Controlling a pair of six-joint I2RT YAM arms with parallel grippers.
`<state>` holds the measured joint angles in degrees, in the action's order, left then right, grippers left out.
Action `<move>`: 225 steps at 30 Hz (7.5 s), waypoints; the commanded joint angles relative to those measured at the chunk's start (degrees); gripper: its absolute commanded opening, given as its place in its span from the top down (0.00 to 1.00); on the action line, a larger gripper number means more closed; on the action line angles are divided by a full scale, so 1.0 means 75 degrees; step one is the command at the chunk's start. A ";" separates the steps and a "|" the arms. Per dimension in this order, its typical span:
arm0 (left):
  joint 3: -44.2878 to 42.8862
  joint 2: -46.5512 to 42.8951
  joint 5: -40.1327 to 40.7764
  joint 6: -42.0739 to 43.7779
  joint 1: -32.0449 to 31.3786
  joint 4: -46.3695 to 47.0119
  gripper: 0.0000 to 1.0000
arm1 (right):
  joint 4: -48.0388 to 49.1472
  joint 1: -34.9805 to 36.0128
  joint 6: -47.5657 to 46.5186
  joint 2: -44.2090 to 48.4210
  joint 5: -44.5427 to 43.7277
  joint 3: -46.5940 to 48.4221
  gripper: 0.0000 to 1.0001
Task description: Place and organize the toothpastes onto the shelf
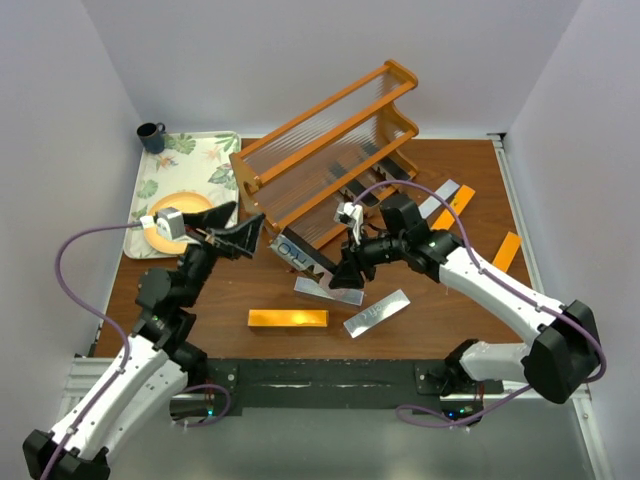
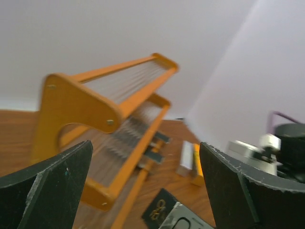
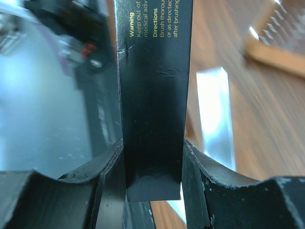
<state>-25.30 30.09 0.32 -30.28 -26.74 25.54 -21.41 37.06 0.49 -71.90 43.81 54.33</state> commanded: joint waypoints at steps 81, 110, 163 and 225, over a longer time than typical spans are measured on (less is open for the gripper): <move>-0.0517 -0.0836 0.3356 0.2960 0.0027 -0.3640 0.00 | 0.1823 0.0543 0.0473 -0.3010 -0.6346 0.0959 0.30; -0.0494 -0.0801 0.3321 0.2983 0.0027 -0.3651 0.00 | 0.1203 0.0543 -0.0452 -0.3866 -0.5853 0.2049 0.66; -0.0506 -0.0964 0.2677 0.3124 0.0027 -0.3710 0.00 | 0.0639 0.1374 -0.1585 -0.1243 -0.5092 0.0658 0.05; -0.0541 -0.0754 0.2489 0.3159 0.0027 -0.3839 0.00 | 0.2422 0.3836 -0.1530 -0.1208 -0.4717 -0.1771 0.78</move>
<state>-29.17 24.47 19.62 -7.70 -26.74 -4.43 -4.01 65.63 -11.53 -85.67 7.01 40.45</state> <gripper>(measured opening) 0.996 0.461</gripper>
